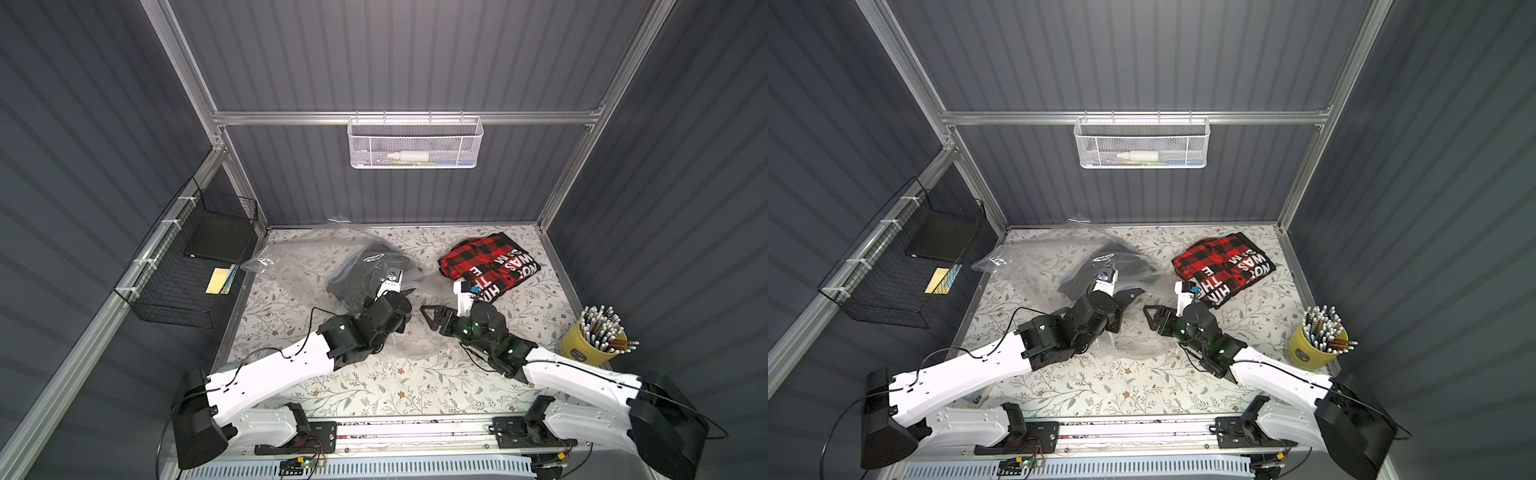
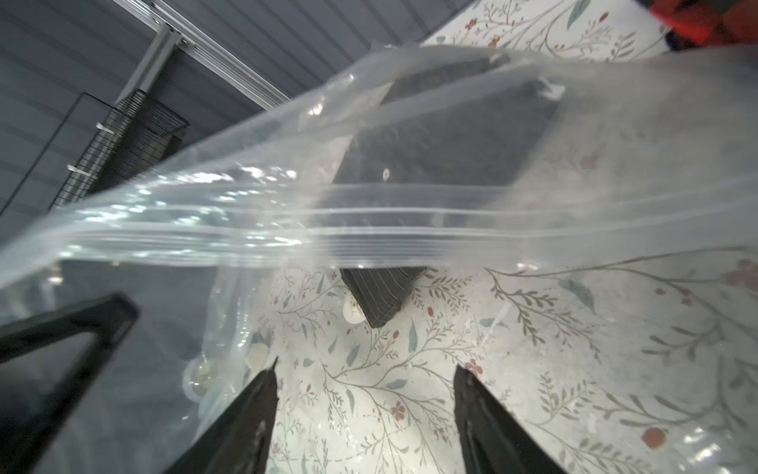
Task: Take the shirt out of the vacuum bag
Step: Take out the shirt from the vacuum bag.
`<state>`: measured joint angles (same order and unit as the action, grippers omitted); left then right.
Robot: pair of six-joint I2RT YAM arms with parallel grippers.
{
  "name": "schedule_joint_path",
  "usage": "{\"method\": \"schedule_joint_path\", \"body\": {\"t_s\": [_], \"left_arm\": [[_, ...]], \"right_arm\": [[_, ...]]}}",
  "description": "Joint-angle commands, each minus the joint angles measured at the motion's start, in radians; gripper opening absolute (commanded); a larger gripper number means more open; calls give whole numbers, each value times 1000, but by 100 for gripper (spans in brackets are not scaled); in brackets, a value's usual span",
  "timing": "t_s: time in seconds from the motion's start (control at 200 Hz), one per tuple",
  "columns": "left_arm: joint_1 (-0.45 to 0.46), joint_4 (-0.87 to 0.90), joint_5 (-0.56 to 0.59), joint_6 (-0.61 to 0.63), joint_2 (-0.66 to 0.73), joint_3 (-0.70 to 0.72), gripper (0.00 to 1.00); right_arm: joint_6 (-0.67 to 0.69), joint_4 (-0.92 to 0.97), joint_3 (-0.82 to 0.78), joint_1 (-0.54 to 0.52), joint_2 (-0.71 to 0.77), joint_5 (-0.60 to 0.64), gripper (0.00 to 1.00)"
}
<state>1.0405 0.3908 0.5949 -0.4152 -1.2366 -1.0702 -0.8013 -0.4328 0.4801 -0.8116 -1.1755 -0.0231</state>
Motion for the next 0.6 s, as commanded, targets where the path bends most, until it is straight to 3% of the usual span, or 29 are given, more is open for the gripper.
{"method": "schedule_joint_path", "body": {"t_s": [0.0, 0.35, 0.595], "left_arm": [[3, -29, 8, 2, 14, -53, 0], [5, -35, 1, 0, 3, -43, 0], [4, -21, 10, -10, 6, -33, 0]], "right_arm": [[-14, -118, -6, -18, -101, 7, 70], [-37, -309, 73, -30, -403, 6, 67], [-36, -296, 10, -152, -329, 252, 67]]}}
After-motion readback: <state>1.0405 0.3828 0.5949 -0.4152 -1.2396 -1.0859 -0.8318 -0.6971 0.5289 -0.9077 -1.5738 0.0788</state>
